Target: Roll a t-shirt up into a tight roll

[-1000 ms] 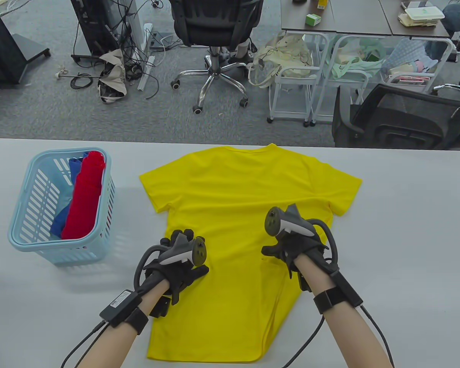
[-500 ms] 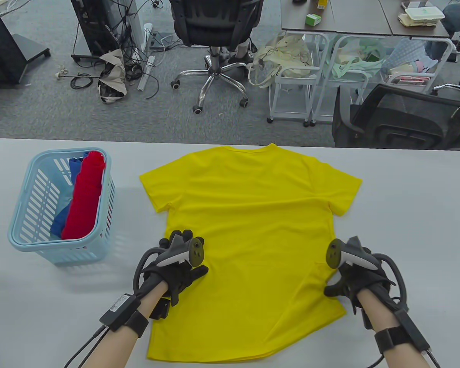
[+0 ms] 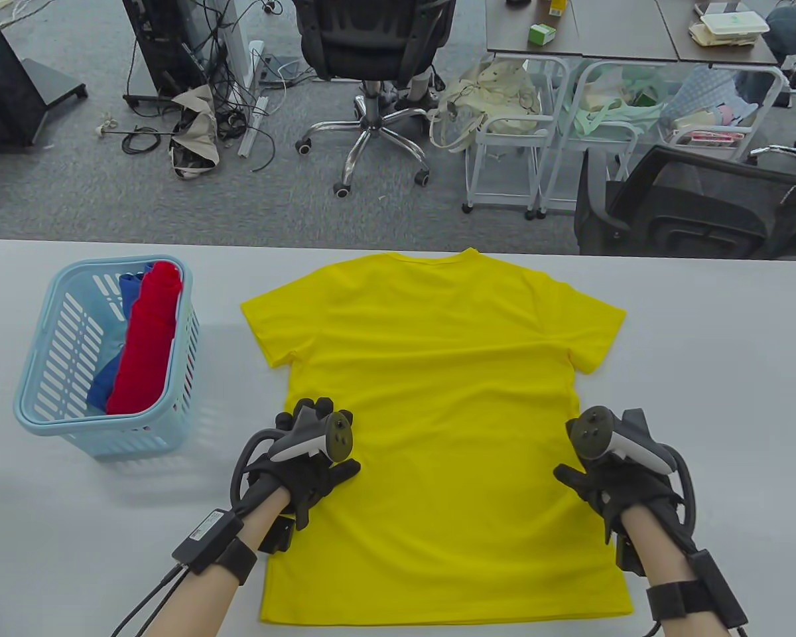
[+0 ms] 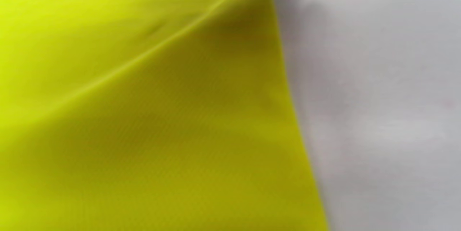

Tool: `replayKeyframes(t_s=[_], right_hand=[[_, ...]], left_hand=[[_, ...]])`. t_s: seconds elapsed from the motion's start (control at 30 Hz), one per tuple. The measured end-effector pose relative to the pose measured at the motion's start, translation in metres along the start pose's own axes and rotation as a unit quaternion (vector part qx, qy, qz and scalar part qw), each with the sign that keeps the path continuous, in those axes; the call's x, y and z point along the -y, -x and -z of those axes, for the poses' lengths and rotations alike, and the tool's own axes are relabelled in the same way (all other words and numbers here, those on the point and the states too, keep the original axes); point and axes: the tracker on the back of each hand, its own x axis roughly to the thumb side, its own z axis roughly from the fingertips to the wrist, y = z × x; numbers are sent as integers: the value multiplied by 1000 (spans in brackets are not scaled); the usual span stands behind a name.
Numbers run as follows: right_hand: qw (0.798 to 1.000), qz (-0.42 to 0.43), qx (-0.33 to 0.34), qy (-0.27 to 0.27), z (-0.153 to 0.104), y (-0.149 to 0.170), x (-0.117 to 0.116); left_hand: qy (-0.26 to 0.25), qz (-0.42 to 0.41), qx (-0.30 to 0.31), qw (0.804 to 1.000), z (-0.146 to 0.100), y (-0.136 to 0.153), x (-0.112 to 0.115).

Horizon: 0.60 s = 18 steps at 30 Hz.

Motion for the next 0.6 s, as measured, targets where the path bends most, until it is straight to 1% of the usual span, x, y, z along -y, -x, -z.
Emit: replayKeyframes(t_s=[0.03,0.07,0.1,0.17,0.23,0.3,0.4,0.43,0.53,0.6], right_hand=[[1000,-13,-2,-12,5,-3,-6],[998,-53,-18,-41,12,-7,-19],[994,-92,-37,-43,11,-8,-23],[993,-108,-44,-24,3,-10,-22],[991,-116,-57,-39,-6,-12,-22],[990,-125,-69,-25,-13,-17,-15],[993,-102,-67,7,-12,-25,-1],[994,-87,-62,12,-9,-28,4],[998,-51,-35,28,8,-39,12],[998,-40,-31,25,23,-47,16]], left_hand=[[0,0,0,1000,0,0,0],[-2,0,1,1000,0,0,0],[-3,0,1,1000,0,0,0],[-13,3,1,1000,-1,0,1],[-29,9,6,1000,-1,-1,0],[-44,16,6,999,-7,-4,-6],[-58,10,12,998,-16,-6,-14],[-75,9,8,997,-19,-6,-18],[-89,21,-14,996,-20,-4,-22],[-74,23,-29,997,-13,-2,-18]])
